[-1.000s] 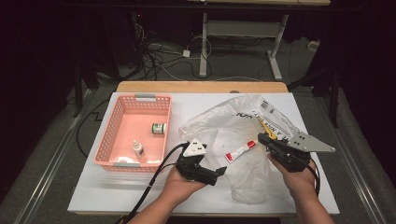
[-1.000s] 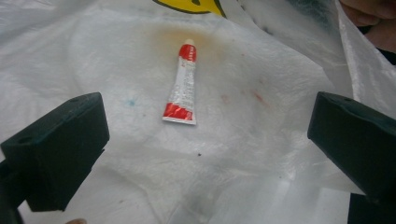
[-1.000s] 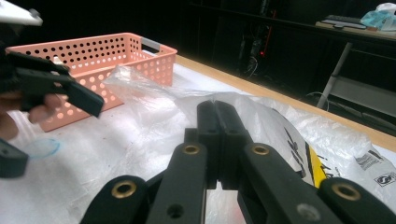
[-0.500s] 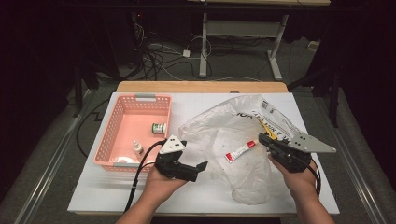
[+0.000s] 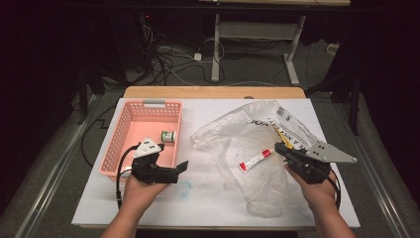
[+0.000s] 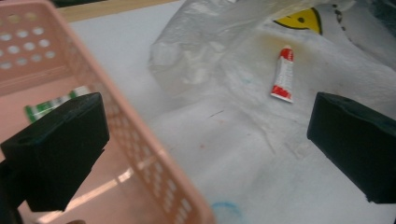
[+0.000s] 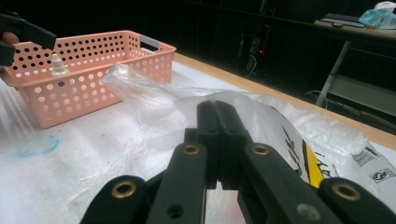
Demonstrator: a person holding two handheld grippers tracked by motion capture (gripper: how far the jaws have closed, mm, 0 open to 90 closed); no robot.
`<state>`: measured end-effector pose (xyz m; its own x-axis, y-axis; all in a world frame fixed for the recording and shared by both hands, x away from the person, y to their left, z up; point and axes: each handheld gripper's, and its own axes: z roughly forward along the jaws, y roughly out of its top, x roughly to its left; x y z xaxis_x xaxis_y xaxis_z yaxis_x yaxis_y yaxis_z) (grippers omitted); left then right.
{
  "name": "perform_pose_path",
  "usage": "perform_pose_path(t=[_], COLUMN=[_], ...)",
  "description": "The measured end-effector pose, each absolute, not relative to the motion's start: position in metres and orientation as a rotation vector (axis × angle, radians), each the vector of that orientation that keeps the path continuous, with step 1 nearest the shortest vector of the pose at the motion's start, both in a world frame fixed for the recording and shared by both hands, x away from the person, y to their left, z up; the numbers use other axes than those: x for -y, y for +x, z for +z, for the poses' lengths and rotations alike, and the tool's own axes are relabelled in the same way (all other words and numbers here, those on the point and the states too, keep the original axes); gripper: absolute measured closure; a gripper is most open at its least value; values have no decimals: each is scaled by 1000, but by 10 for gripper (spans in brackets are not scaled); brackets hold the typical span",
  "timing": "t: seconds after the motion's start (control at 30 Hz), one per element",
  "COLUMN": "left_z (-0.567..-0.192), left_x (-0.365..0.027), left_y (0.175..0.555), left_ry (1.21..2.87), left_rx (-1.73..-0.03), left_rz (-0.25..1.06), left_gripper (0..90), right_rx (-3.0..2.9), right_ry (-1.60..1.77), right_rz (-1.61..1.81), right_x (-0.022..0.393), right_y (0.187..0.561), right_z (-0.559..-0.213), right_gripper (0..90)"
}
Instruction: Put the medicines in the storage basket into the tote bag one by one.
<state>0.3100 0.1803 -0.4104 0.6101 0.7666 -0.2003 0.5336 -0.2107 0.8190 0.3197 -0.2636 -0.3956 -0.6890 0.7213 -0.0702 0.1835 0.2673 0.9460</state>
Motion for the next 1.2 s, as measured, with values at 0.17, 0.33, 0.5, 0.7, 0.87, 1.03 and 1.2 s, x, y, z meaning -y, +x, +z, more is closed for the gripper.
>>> perform_pose_path(t=[0.17,0.33,0.5,0.7,0.87,1.03,1.2], left_z=[-411,-413,-415,-409,-396,-388,-388], left_x=[-201,-217,-229,-226,-219,-214,-219], left_y=[313,316,317,317,332,360,390], left_ry=[1867,1849,1815,1810,1824,1851,1854], left_rx=[-1108,-1163,-1201,-1166,-1167,-1196,-1243], left_rz=[350,376,384,393,400,372,337], left_gripper=[0,0,24,176,339,493,710], right_rx=[-2051,-2053,-2055,-2063,-2063,-2062,-2058], right_ry=[816,818,815,816,818,814,821], right_rz=[1425,1425,1428,1424,1422,1422,1421], right_x=[262,263,263,262,261,261,262], right_y=[320,320,320,320,320,320,319], right_z=[-396,-397,-397,-398,-398,-397,-397], right_gripper=[900,900,900,900,900,900,900])
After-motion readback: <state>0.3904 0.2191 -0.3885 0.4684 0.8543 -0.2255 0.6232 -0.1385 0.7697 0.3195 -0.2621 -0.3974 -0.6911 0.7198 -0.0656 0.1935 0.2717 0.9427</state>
